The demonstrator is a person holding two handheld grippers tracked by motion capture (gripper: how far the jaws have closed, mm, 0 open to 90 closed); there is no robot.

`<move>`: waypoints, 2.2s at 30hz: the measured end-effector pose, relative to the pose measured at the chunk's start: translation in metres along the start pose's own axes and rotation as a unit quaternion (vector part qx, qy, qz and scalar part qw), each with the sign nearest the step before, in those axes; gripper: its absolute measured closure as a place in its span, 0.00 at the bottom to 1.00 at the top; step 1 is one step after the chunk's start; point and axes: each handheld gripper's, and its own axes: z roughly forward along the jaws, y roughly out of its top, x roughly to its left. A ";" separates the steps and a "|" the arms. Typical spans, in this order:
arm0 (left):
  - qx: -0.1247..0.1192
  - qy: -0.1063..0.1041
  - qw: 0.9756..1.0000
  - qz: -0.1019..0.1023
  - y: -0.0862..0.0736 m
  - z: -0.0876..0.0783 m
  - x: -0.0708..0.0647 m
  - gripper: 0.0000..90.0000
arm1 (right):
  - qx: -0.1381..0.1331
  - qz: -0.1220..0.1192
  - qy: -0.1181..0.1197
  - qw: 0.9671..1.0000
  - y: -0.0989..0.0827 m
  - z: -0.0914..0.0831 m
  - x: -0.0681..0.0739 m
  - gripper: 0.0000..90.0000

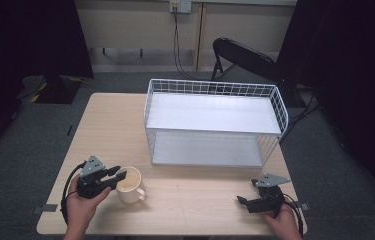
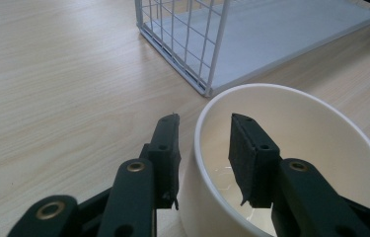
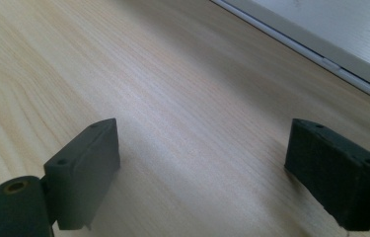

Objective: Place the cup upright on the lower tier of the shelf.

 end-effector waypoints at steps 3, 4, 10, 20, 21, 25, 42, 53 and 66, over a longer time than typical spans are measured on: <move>0.005 0.004 1.000 0.001 -0.001 0.002 0.000 0.76 | 0.000 0.000 0.000 1.000 0.000 0.000 0.000 0.14; 0.008 0.001 1.000 -0.004 -0.002 0.002 0.000 0.76 | 0.000 0.000 0.000 1.000 0.000 0.000 0.000 0.14; 0.011 0.004 1.000 -0.004 -0.001 0.004 -0.001 0.83 | 0.000 0.000 0.000 1.000 0.000 0.000 0.000 0.14; 0.022 0.017 1.000 0.007 0.002 0.003 -0.004 0.89 | 0.000 0.000 0.000 1.000 0.000 0.000 0.000 0.14; 0.022 0.021 1.000 0.009 0.002 0.002 -0.004 0.89 | 0.000 0.000 0.000 1.000 0.000 0.000 0.000 0.14; 0.021 0.032 0.999 0.017 0.001 0.001 -0.006 0.90 | 0.000 0.000 0.000 1.000 0.000 0.000 0.000 0.14; -0.025 0.030 0.999 -0.011 0.015 -0.009 -0.009 0.90 | 0.000 0.000 0.000 1.000 0.000 0.000 0.000 0.14; -0.014 0.027 1.000 -0.004 0.024 0.005 -0.021 0.90 | 0.000 0.000 0.000 1.000 0.000 0.000 0.000 0.14; -0.012 0.020 1.000 0.011 0.037 0.017 -0.037 0.90 | 0.001 0.001 0.000 1.000 0.000 0.000 0.000 0.14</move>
